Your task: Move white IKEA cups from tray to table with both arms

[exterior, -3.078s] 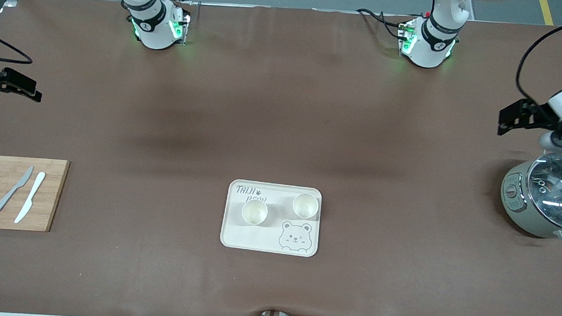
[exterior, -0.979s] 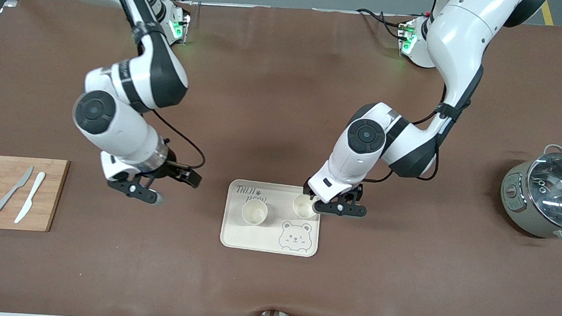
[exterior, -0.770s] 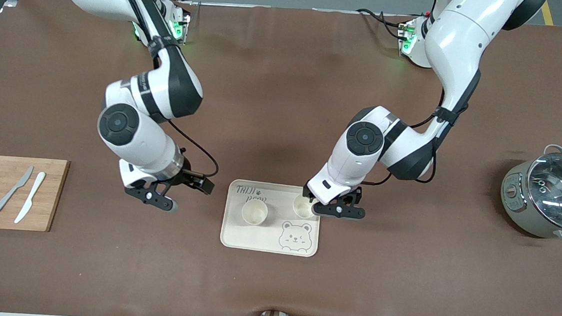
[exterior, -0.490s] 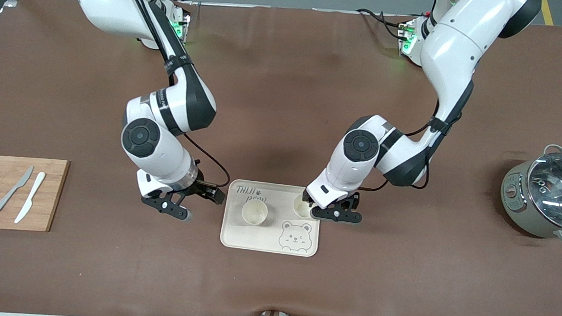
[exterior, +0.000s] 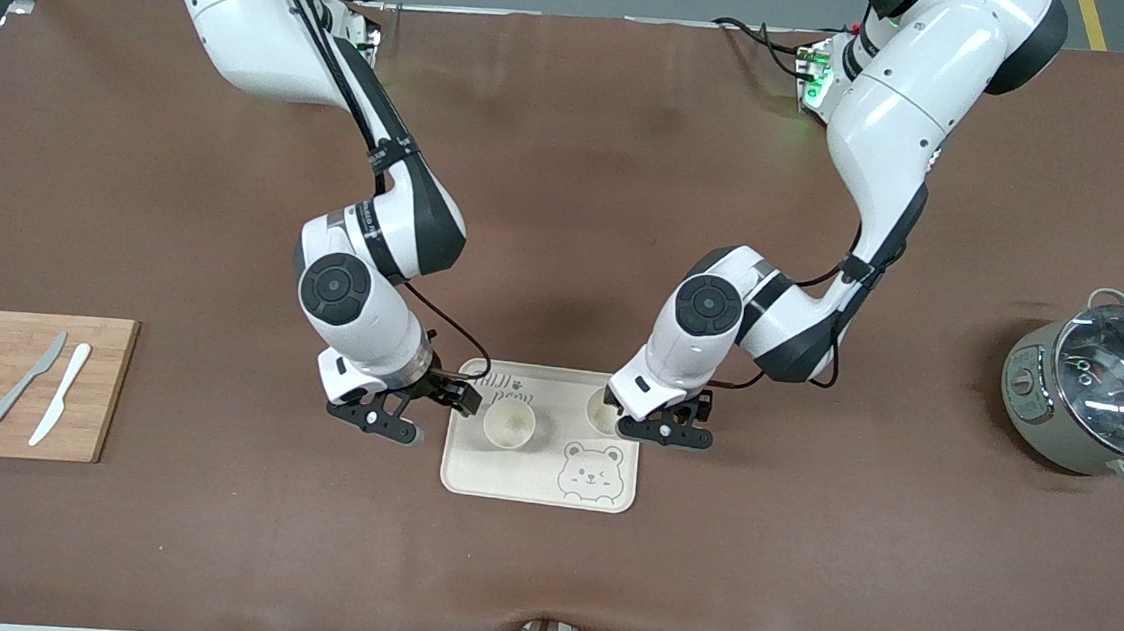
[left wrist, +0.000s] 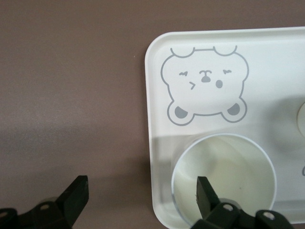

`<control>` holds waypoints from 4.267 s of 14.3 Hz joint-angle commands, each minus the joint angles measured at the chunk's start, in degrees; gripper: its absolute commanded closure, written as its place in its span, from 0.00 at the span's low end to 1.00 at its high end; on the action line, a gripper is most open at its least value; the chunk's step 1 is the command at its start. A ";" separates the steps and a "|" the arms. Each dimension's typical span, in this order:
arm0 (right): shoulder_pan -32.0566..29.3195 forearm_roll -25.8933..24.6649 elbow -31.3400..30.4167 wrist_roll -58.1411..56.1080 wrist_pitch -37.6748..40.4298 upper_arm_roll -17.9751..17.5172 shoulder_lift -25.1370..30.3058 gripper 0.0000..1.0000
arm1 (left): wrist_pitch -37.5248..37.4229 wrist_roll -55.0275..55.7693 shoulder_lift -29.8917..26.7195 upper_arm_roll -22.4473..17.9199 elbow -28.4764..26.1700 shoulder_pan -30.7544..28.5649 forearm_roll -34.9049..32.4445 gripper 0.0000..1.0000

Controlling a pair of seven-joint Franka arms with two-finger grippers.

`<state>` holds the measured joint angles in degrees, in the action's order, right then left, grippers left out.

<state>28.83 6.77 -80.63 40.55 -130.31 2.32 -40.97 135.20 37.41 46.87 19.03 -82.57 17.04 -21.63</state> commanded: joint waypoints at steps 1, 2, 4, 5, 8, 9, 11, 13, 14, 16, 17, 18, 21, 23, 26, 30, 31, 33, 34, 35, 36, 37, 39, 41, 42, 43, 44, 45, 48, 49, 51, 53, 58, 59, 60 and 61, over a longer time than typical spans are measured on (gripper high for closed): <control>1.67 -0.09 1.79 2.42 -2.66 0.59 -2.71 0.00 | 0.33 1.87 0.77 0.05 0.57 0.27 -1.75 0.00; 1.67 -0.09 1.79 2.77 -3.54 0.59 -3.24 0.00 | 0.33 2.22 0.94 0.05 0.65 0.36 -1.84 0.00; 2.28 -0.09 1.79 2.95 -4.69 0.59 -3.94 0.00 | 0.42 2.66 1.73 0.05 0.83 0.88 -1.66 0.00; 2.37 -0.09 1.88 3.30 -5.04 0.59 -4.29 0.00 | 0.50 2.75 2.00 0.05 0.92 0.97 -1.75 0.00; 2.99 -0.09 2.14 3.48 -6.79 0.59 -5.43 0.00 | 0.50 3.80 2.09 0.05 0.92 0.97 -1.05 0.32; 3.16 -0.09 2.58 3.48 -6.97 0.59 -5.96 0.00 | 0.42 5.99 2.00 0.05 0.83 0.89 -1.31 0.99; 3.78 -0.09 3.37 3.48 -7.24 0.59 -6.93 0.00 | 0.42 6.10 2.00 0.05 1.00 0.97 -1.75 1.00; 3.78 -0.09 3.46 3.48 -8.02 0.59 -7.28 0.00 | 0.42 6.10 2.00 0.05 1.01 0.97 -1.84 1.00; 3.87 0.00 3.46 3.57 -8.20 0.59 -7.72 0.00 | 0.42 6.01 2.00 0.05 0.92 0.97 -1.84 1.00; 3.96 -0.09 3.55 3.48 -9.43 0.59 -8.25 0.00 | 0.42 6.01 1.91 0.13 1.01 0.97 -1.84 1.00; 4.13 -0.09 3.55 3.48 -9.70 0.59 -8.60 0.00 | 0.42 6.09 1.65 0.13 1.01 0.97 -1.84 1.00; 4.13 -0.09 3.55 3.48 -9.79 0.59 -8.86 0.00 | -0.02 6.62 1.30 0.05 0.92 0.97 -1.84 1.00; 4.39 -0.18 3.46 3.48 -10.66 0.59 -9.57 0.00 | -7.54 9.16 -0.89 0.13 1.00 0.80 -1.48 1.00; 4.48 -0.18 3.55 3.57 -10.75 0.59 -9.75 0.00 | -11.26 9.53 -3.34 0.48 0.74 -0.25 -1.84 1.00; 4.48 -0.18 3.55 3.57 -10.75 0.59 -9.75 0.00 | -16.54 9.00 -7.65 0.92 -1.18 -2.00 -1.05 1.00; 4.57 -0.09 3.55 3.48 -11.37 0.59 -9.92 0.00 | -14.63 6.11 -14.77 11.86 -11.62 -15.93 -0.96 1.00; 4.57 -0.09 3.55 3.57 -11.37 0.59 -9.92 0.00 | -11.92 4.62 -16.44 17.22 -15.83 -22.69 -0.96 1.00; 4.57 -0.09 3.55 3.57 -11.37 0.59 -9.92 0.00 | -4.63 1.10 -20.13 27.94 -26.10 -37.80 -1.57 1.00; 4.57 -0.09 3.55 3.48 -11.37 0.59 -9.92 0.00 | -1.64 -1.52 -21.97 33.04 -30.94 -45.53 -1.66 1.00; 4.57 -0.09 3.55 3.48 -11.37 0.59 -9.92 0.00 | 1.26 -3.81 -23.47 38.49 -35.60 -53.44 -1.75 1.00; 4.57 -0.09 3.55 3.57 -11.37 0.59 -9.92 0.00 | 3.90 -5.49 -24.53 43.85 -39.65 -61.09 -1.75 1.00; 4.66 -0.09 3.55 3.57 -11.37 0.59 -9.92 0.00 | 7.06 -6.64 -24.98 49.21 -43.52 -68.47 -1.84 1.00; 4.66 -0.09 3.55 3.48 -11.46 0.59 -9.92 0.00 | 14.26 -7.70 -25.25 58.54 -50.81 -82.37 -4.28 1.00; 4.66 0.00 3.55 3.48 -11.46 0.59 -9.92 0.00 | 17.81 -7.79 -24.63 62.79 -56.01 -91.80 -10.60 1.00; 4.66 0.00 3.55 3.48 -11.46 0.59 -9.92 0.11 | 17.90 -7.79 -24.54 63.67 -57.43 -94.45 -13.15 1.00; 4.66 0.00 3.55 3.48 -11.46 0.59 -9.92 0.20 | 18.51 -7.79 -24.45 64.46 -58.83 -96.83 -14.92 1.00; 4.66 0.00 3.55 3.48 -11.46 0.59 -9.92 0.30 | 20.09 -7.79 -23.93 65.17 -60.41 -99.11 -16.67 1.00; 4.66 0.08 3.55 3.48 -11.46 0.59 -9.92 0.37 | 21.49 -7.79 -23.75 65.17 -61.91 -100.96 -19.04 1.00; 4.57 0.09 3.55 3.48 -11.46 0.59 -9.92 0.55 | 22.12 -7.70 -22.78 65.26 -64.11 -103.09 -21.53 1.00; 4.57 0.09 3.55 3.48 -11.46 0.59 -9.92 0.62 | 22.12 -7.53 -22.78 65.26 -64.38 -103.09 -21.53 1.00; 4.57 0.09 3.55 3.48 -11.46 0.59 -9.92 0.71 | 22.12 -7.62 -22.87 65.26 -65.17 -103.09 -21.61 1.00; 4.57 0.09 3.55 3.48 -11.46 0.59 -9.92 0.75 | 22.04 -7.62 -22.79 65.26 -65.53 -103.09 -21.70 1.00; 4.66 0.09 3.55 3.48 -11.46 0.59 -9.84 1.00 | 21.95 -9.71 -22.52 64.56 -65.53 -103.09 -21.61 1.00; 4.66 0.09 3.55 3.48 -11.37 0.59 -9.83 1.00 | 21.95 -10.33 -22.61 63.51 -65.53 -103.00 -21.70 1.00; 4.66 0.09 3.55 3.48 -11.37 0.59 -9.75 1.00 | 21.95 -10.77 -22.52 62.72 -65.53 -102.91 -21.70 1.00; 4.66 0.09 3.55 3.48 -11.37 0.59 -9.75 1.00 | 21.95 -11.48 -22.52 62.54 -65.53 -102.91 -21.61 1.00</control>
<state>32.92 6.77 -78.13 43.13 -142.04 2.35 -49.95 156.21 27.27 24.25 81.76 -147.49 -84.41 -41.70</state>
